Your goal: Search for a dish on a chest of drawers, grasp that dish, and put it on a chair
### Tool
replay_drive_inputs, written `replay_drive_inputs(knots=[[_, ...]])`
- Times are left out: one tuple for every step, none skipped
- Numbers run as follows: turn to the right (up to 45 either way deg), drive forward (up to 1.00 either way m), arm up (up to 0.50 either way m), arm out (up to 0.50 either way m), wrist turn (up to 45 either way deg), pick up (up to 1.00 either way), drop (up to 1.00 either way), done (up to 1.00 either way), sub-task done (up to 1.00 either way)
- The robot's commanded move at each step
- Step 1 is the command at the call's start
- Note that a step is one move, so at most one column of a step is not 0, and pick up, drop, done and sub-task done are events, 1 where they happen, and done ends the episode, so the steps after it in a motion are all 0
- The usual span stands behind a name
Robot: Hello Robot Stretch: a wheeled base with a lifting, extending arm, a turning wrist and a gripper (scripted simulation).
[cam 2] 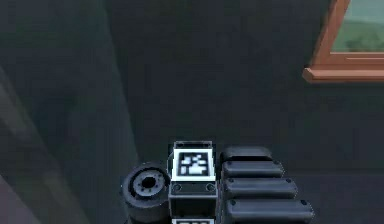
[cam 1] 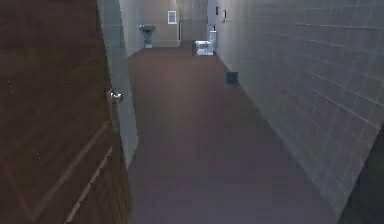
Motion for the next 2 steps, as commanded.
replay_drive_inputs(knots=[[0.0, 1.0, 0.0, 0.0, 0.0, 0.0, 0.0, 0.0, 0.0], [0.0, 1.0, 0.0, 0.0, 0.0, 0.0, 0.0, 0.0, 0.0]])
